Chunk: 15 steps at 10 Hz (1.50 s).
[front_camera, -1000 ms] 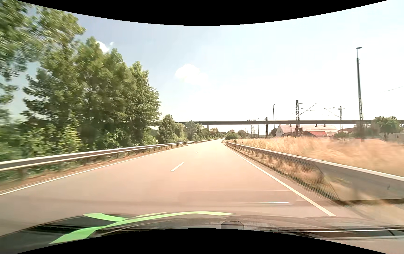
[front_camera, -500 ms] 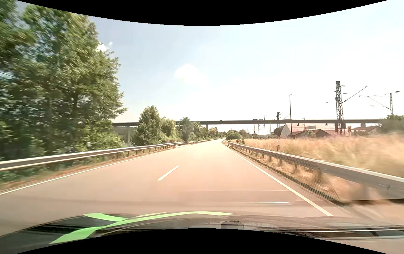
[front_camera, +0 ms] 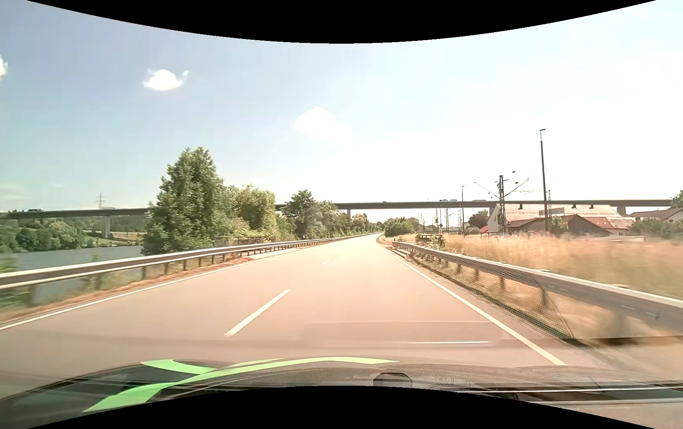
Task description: Follow the waypoints while adhering to traffic rules and regulations
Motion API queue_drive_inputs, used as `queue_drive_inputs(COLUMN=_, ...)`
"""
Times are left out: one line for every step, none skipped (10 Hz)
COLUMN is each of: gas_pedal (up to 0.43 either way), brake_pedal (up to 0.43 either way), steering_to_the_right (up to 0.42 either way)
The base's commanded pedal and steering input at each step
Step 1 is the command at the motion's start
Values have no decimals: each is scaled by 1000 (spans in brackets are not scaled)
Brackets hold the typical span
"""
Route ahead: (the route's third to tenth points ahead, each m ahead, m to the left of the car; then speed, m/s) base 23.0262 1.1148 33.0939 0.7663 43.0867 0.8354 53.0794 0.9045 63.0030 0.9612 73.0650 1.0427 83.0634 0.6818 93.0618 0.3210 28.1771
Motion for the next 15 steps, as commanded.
queue_drive_inputs(gas_pedal=287, brake_pedal=0, steering_to_the_right=-2)
queue_drive_inputs(gas_pedal=311, brake_pedal=0, steering_to_the_right=-2)
queue_drive_inputs(gas_pedal=319, brake_pedal=0, steering_to_the_right=-2)
queue_drive_inputs(gas_pedal=331, brake_pedal=0, steering_to_the_right=-2)
queue_drive_inputs(gas_pedal=350, brake_pedal=0, steering_to_the_right=-2)
queue_drive_inputs(gas_pedal=358, brake_pedal=0, steering_to_the_right=-2)
queue_drive_inputs(gas_pedal=358, brake_pedal=0, steering_to_the_right=-2)
queue_drive_inputs(gas_pedal=358, brake_pedal=0, steering_to_the_right=-2)
queue_drive_inputs(gas_pedal=370, brake_pedal=0, steering_to_the_right=-1)
queue_drive_inputs(gas_pedal=370, brake_pedal=0, steering_to_the_right=-1)
queue_drive_inputs(gas_pedal=339, brake_pedal=0, steering_to_the_right=-1)
queue_drive_inputs(gas_pedal=280, brake_pedal=0, steering_to_the_right=-1)
queue_drive_inputs(gas_pedal=248, brake_pedal=0, steering_to_the_right=-1)
queue_drive_inputs(gas_pedal=248, brake_pedal=0, steering_to_the_right=-1)
queue_drive_inputs(gas_pedal=248, brake_pedal=0, steering_to_the_right=0)
